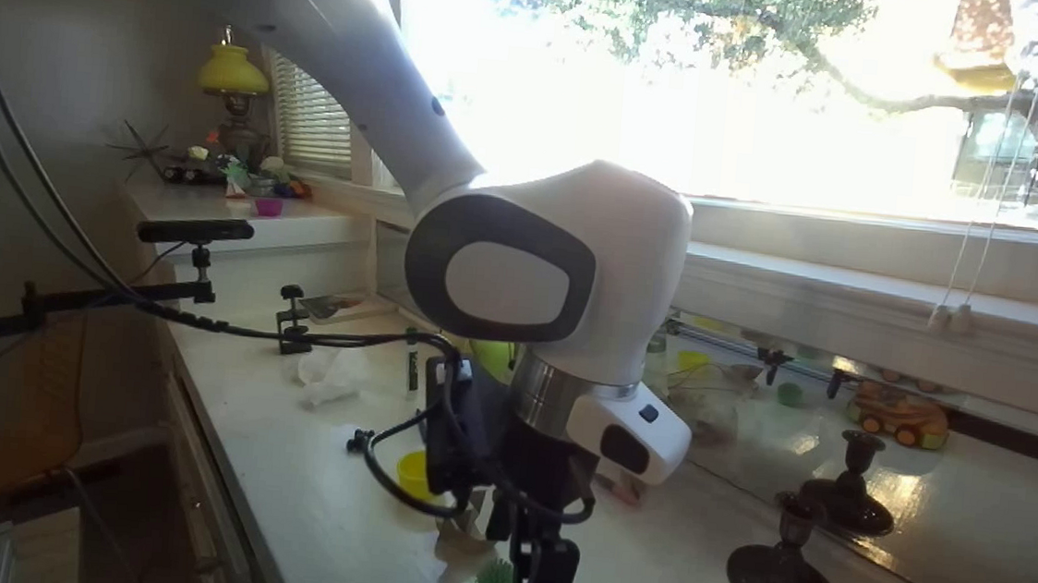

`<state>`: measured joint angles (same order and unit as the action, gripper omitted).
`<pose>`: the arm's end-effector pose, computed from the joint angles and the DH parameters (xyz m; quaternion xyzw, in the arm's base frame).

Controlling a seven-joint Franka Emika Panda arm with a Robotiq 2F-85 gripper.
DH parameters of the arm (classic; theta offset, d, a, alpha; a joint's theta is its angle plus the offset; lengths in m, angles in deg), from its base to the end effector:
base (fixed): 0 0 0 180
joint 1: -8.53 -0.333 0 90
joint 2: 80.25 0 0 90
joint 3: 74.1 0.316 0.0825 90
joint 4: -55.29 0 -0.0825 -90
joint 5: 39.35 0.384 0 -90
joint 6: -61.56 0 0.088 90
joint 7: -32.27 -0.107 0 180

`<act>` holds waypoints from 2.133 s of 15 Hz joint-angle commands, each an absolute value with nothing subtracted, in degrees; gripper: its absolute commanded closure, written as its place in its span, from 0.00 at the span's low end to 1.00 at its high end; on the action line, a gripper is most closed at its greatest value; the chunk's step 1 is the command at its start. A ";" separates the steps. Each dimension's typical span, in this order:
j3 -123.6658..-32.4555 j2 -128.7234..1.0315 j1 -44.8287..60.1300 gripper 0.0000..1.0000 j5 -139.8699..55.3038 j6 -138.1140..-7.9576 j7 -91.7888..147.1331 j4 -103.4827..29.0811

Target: Put the yellow bowl on the counter, then place the green toy in it

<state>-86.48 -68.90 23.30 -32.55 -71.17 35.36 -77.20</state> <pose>0.4474 -0.2288 0.2456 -0.9634 0.2504 0.0855 0.0421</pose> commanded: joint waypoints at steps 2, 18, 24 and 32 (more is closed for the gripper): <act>-86.05 -68.43 23.32 0.00 -30.28 -69.35 34.72 -76.13; -86.01 -68.42 23.38 0.77 -29.89 -68.46 34.66 -76.20; -86.00 -68.31 23.39 0.97 -29.84 -68.30 34.69 -76.19; -86.15 -69.50 23.44 1.00 -29.95 -68.14 34.74 -76.58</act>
